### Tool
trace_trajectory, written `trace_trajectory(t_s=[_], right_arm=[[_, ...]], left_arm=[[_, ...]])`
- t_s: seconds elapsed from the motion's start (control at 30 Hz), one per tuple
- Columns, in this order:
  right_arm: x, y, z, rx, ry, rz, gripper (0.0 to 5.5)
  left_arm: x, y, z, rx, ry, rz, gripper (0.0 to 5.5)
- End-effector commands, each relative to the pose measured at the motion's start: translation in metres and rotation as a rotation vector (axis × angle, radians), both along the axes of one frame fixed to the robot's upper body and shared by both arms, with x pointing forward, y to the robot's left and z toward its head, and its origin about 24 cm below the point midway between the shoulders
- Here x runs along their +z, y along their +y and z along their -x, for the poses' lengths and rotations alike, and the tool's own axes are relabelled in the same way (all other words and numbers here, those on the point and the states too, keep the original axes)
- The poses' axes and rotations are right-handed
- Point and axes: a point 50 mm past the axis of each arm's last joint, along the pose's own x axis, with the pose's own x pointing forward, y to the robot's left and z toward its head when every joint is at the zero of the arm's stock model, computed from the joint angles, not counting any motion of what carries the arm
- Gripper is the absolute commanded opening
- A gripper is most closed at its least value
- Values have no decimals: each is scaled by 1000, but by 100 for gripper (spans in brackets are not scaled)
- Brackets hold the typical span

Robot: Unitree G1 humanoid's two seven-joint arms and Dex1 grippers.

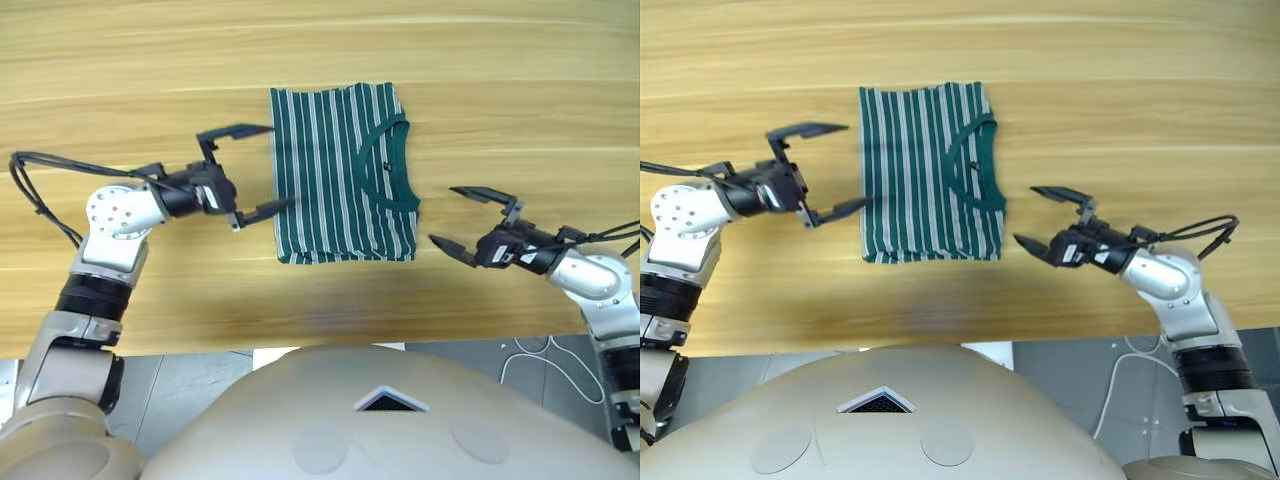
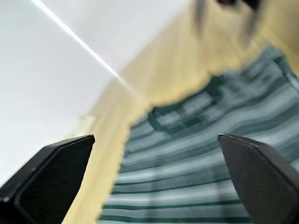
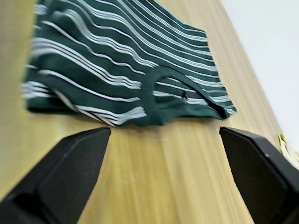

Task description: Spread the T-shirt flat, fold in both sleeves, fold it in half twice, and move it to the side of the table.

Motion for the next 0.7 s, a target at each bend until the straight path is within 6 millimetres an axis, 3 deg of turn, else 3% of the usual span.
trace_trajectory(t_s=[0.03,0.17,0.27,0.33,0.53,0.7], right_arm=[[7,7,11,105,19,8,432],[5,11,22,211,80,74,432],[0,14,24,249,109,132,432],[-4,16,23,256,113,167,432],[-16,19,13,215,77,287,432],[-24,28,12,241,78,313,432]], left_arm=[[5,-4,20,-152,95,11,492],[-26,8,62,-343,282,-274,492],[-35,9,75,-386,307,-364,513],[-36,8,75,-374,297,-392,538],[-52,10,55,-239,199,-549,538],[-56,2,49,-233,136,-562,538]])
